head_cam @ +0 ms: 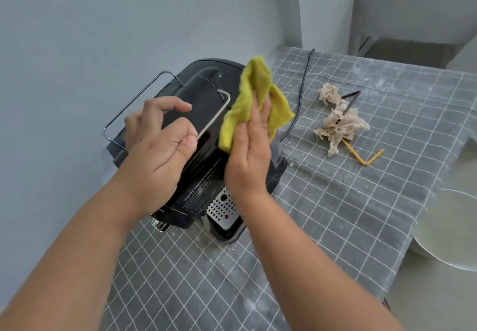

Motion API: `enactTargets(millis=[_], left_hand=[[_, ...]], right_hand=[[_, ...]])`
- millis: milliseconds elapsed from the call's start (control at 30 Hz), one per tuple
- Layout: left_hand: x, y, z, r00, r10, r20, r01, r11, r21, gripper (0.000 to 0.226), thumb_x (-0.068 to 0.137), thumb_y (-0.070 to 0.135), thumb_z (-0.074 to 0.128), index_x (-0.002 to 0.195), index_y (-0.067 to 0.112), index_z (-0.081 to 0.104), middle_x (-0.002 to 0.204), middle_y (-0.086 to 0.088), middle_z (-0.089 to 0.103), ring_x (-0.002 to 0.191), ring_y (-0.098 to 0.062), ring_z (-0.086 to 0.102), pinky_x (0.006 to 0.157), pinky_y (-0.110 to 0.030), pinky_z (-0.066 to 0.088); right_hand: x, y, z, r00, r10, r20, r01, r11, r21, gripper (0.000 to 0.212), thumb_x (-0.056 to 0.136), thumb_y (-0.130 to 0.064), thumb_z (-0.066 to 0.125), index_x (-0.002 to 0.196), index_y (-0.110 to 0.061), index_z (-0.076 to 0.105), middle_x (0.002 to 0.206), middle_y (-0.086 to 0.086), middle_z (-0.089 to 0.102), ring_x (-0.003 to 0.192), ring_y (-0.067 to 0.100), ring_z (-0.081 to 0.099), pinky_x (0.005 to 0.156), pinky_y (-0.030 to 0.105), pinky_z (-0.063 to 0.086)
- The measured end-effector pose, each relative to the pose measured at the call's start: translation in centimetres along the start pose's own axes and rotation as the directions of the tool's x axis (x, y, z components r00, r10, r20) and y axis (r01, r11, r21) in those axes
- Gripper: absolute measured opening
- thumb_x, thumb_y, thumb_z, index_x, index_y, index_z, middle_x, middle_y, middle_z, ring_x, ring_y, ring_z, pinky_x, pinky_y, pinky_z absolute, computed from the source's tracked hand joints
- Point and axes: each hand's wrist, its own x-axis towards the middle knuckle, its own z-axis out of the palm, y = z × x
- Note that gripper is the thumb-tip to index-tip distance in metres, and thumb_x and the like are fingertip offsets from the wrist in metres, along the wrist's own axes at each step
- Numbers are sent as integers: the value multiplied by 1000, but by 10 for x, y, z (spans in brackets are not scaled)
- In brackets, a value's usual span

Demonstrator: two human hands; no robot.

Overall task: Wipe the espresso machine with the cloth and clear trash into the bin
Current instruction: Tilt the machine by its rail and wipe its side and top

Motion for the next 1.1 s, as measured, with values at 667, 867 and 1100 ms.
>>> enactTargets(millis=[667,867,1100], left_hand=[[-3,-1,3,996,61,-66,-60,998,7,25,90,40,28,77,32,48,127,21,35,112,-3,13,97,-34,14],[-4,-1,1,996,60,-59,-58,998,26,23,90,41,26,79,33,44,132,15,37,121,-13,17,96,-35,14],[-10,2,2,992,15,-126,3,989,145,22,94,36,31,83,30,49,134,9,36,121,-20,21,95,-42,24]], right_hand=[[17,-24,-39,954,47,295,29,968,-248,36,99,-31,44,134,-37,51,154,-19,27,143,5,23,117,41,23],[111,-53,-23,834,249,492,91,818,-567,34,95,-36,50,126,-30,62,150,-18,39,132,18,43,106,32,34],[134,-73,-8,849,368,380,-83,803,-591,29,90,-31,60,116,-26,70,89,-2,70,74,13,61,66,25,50]])
